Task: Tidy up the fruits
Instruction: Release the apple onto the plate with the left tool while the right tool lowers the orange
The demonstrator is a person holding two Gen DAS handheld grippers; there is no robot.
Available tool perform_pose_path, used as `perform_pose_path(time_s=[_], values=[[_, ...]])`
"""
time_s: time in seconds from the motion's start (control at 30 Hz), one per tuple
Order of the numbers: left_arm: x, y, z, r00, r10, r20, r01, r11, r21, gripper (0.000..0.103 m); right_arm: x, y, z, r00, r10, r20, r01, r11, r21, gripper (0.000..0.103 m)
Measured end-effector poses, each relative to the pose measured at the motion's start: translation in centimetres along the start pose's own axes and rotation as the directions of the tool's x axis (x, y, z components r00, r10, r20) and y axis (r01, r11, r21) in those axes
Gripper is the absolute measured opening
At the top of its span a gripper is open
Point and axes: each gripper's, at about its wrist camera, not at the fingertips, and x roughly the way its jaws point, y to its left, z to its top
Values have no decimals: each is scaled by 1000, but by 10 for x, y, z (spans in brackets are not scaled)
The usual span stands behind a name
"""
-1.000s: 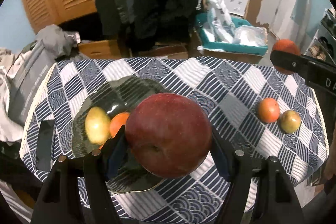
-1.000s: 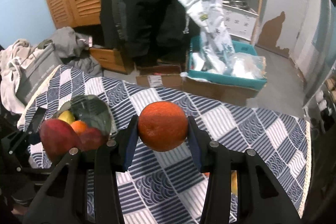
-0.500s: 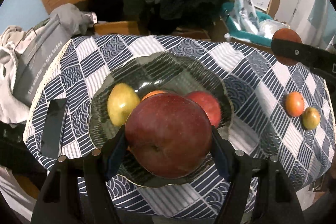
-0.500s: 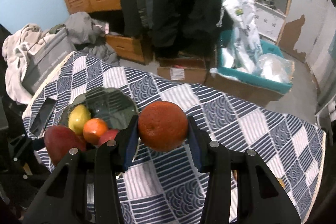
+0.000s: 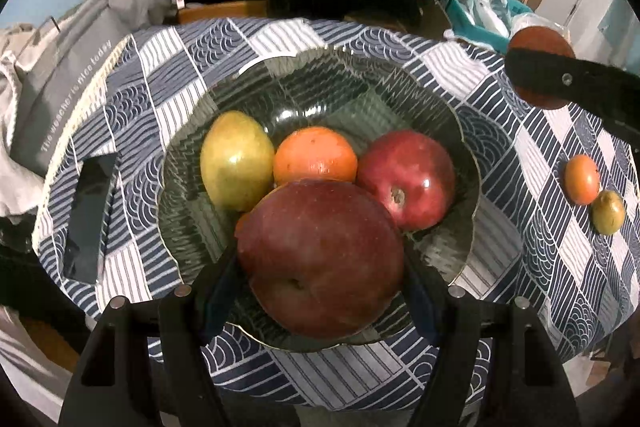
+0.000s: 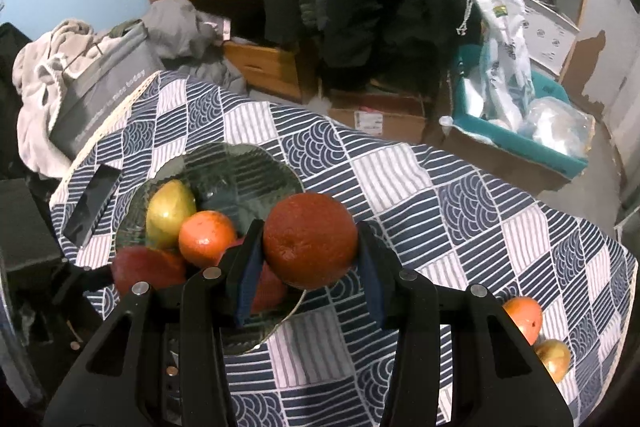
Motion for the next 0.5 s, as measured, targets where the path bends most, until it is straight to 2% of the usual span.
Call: perform_pose_path(time_s=[0.33,0.43,0.5], values=[[17,6,-7,994,-14,-105,12,1000,-17,75,7,2,5,1000,20,-10,-20,1000,14,44],[10,4,-7,997,-15,-79,15,1000,-1,75,8,3,7,1000,24,-9,-24,1000,11,44],[-1,3,-3,999,4,-36,-3,1000,14,82,9,3,7,1000,26,-9,-26,1000,11,44]])
